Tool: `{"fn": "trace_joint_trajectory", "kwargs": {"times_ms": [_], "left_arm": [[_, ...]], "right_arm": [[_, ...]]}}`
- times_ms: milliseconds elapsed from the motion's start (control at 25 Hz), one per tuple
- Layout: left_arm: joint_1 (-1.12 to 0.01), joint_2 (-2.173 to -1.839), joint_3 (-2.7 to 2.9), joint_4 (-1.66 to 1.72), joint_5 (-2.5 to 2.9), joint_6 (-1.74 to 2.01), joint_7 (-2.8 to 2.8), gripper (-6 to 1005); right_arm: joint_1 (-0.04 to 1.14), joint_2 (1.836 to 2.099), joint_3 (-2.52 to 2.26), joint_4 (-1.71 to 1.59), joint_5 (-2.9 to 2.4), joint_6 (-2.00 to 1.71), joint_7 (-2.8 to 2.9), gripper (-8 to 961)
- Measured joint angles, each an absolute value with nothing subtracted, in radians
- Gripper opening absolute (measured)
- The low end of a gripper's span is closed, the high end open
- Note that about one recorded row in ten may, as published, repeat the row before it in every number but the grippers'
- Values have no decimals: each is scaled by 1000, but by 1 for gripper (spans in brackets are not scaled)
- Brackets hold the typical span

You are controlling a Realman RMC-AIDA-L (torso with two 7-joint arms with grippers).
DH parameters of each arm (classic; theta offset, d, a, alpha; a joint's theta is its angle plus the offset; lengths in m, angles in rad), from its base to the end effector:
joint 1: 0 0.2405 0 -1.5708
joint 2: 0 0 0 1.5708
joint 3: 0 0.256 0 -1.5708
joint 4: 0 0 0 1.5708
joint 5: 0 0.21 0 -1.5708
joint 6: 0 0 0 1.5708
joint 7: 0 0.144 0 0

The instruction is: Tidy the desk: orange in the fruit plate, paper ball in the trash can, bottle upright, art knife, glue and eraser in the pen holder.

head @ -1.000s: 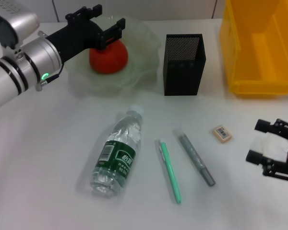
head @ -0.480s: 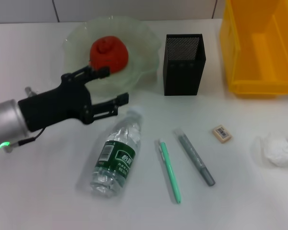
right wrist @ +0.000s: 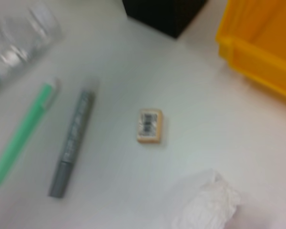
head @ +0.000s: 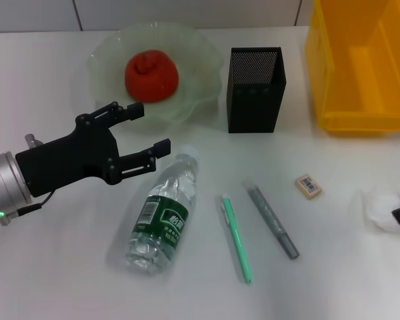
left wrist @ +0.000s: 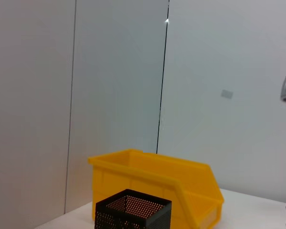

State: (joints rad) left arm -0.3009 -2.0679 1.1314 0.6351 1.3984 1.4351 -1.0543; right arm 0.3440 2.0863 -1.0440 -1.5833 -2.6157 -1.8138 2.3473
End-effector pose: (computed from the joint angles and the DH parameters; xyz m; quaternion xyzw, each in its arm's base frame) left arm -0.2705 0.2942 -0.0163 -0.9111 -0.1399 -0.3258 0.2104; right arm 0.2566 0.2918 0.0804 -0.8807 0.4068 -0.1555 0.1861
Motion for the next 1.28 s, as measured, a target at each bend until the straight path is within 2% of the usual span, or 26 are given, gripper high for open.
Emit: {"fn": "trace_joint_trajectory", "kwargs": {"times_ms": [480,680,1000,1120,1280], "left_arm": [[-307,-2068,1133,635,1398,1426,-1053,839],[-306,-2068,1132,636,1395,1418,-1051,838],[-313,-2068,1119,638,1392,1417,-1051,837],[-316,-2069,1119,638,1392,1417,-1051,836],[-315,-2069,1118,637,1392,1421,-1051,835]], "right_arm": [[404,2083,-1244,-1402,-2683,-1661,2426,813],[418,2083,-1240,-1420,-2700,-1675,2439,707],[411,2082,-1126,-1696,-2692,-1669,2490,563],[413,2082,-1087,-1771,-2691,-1580,2504,563],[436,2079,-1067,-1701,-2693,-1419,2504,565]]}}
